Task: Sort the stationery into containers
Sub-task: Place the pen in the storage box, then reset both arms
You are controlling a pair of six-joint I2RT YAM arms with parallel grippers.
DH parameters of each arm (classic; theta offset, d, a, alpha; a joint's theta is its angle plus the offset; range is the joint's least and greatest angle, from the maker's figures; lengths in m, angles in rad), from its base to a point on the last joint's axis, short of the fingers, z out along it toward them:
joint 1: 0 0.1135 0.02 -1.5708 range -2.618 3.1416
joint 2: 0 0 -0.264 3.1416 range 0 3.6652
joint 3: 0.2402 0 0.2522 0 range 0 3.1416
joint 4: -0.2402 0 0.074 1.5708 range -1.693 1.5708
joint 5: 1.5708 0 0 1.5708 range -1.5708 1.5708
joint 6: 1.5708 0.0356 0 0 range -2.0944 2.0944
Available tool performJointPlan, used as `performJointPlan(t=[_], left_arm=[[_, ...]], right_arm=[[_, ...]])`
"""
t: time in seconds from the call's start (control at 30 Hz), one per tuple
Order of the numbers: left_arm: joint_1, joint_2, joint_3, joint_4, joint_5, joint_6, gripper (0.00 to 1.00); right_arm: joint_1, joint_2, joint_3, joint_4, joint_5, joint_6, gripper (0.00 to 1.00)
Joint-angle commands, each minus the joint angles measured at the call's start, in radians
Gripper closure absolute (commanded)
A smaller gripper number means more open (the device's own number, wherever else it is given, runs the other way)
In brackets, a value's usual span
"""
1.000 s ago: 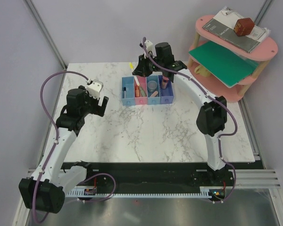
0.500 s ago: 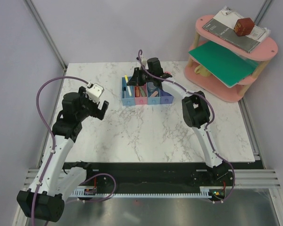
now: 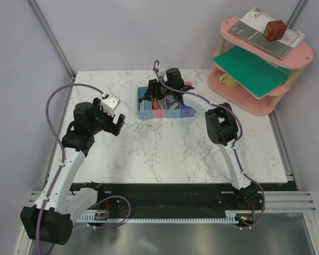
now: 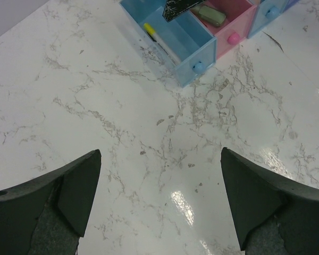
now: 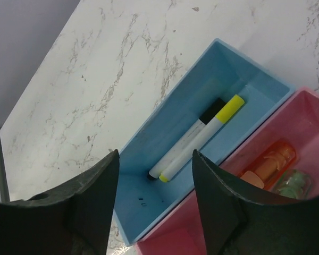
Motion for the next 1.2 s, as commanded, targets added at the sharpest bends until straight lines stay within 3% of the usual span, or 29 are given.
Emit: performJointPlan(t=[0.0,0.07,0.13,0.27,0.37,0.47,0.57,0.77,1.17], left_arm=[[-0.004,0.010,0.036,-0.036,0.022,-0.002,0.00],[-0.004,0.025,0.084,-0.081,-0.004,-0.013,0.00],[-0.004,0.038,0.126,-0.132,-0.015,-0.028,0.00],[-0.004,0.000,0.148,-0.141,-0.076,-0.123,0.00],[-0.004,-0.040,0.159,-0.143,-0.111,-0.139,0.00],[-0.002,-0.071,0.163,-0.141,-0.105,-0.131,0.00],[-0.002,-0.086,0.180,-0.141,-0.086,-0.161,0.00],[0.015,-0.116,0.171,-0.123,-0.029,-0.227,0.00],[0.015,-0.145,0.130,-0.112,0.000,-0.252,0.00]], right_arm=[[-0.004,-0.129,-0.001,-0.115,0.046,-0.119,0.31],[0.001,-0.172,0.018,-0.249,0.084,-0.214,0.24],[0.004,-0.235,0.053,-0.358,0.095,-0.329,0.02],[0.002,-0.419,0.018,-0.642,0.214,-0.493,0.02],[0.001,-0.523,-0.074,-0.765,0.296,-0.573,0.02],[-0.008,-0.733,-0.215,-0.860,0.438,-0.633,0.02],[-0.020,-0.920,-0.347,-0.864,0.563,-0.650,0.02],[-0.105,-1.194,-0.534,-0.851,0.560,-0.671,0.02],[-0.120,-1.307,-0.669,-0.796,0.558,-0.655,0.02]])
